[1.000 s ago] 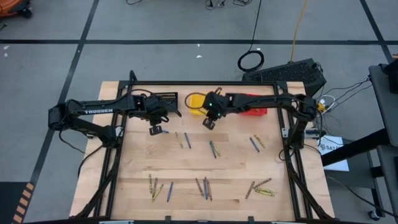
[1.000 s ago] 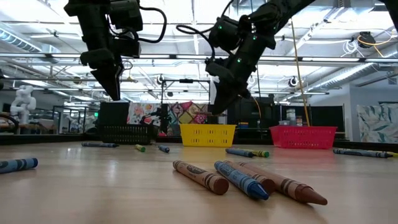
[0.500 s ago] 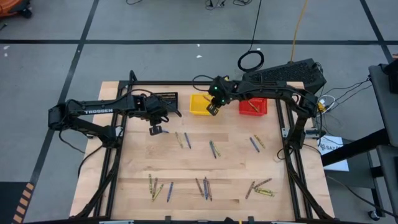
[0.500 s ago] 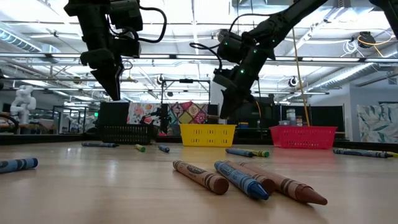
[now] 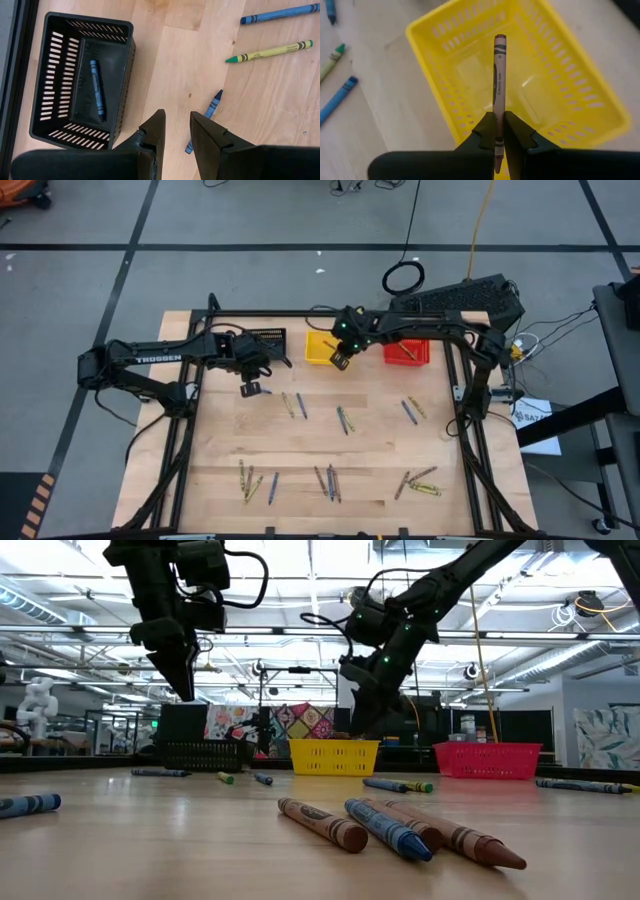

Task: Sort crayons
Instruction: Put the brown crayon into the yellow bin, then put the green crayon into the red bin

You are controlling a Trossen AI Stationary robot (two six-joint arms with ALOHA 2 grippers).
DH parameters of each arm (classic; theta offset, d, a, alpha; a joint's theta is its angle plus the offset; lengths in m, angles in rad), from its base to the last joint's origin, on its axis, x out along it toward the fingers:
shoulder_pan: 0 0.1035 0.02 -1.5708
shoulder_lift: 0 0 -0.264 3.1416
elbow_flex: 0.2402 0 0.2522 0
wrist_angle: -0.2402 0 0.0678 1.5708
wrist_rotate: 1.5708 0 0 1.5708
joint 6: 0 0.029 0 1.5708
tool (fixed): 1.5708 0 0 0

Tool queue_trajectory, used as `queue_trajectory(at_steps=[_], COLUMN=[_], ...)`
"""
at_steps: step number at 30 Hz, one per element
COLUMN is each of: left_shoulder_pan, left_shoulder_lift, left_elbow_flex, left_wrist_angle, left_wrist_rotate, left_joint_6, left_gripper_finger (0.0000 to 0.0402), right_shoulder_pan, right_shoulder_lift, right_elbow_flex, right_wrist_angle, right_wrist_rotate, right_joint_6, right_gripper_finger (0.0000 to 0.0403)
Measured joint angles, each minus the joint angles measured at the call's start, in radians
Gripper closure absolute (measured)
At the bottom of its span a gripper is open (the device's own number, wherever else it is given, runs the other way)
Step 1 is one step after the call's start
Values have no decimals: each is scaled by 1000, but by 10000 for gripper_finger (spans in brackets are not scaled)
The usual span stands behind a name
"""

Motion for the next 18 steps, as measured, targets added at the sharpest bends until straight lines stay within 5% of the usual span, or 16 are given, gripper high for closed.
queue_trajectory(at_steps=[18], left_shoulder_pan=[0], left_shoulder_lift=[0], left_elbow_flex=[0], left_wrist_angle=[-2], left_wrist_rotate=[0], left_joint_6=[0], left_gripper_finger=[315], right_shoulder_pan=[18], right_shoulder_lift=[8], right_elbow_flex=[0], right_wrist_angle=[67], right_wrist_rotate=[10], right_joint_6=[-6], right_gripper_finger=[328])
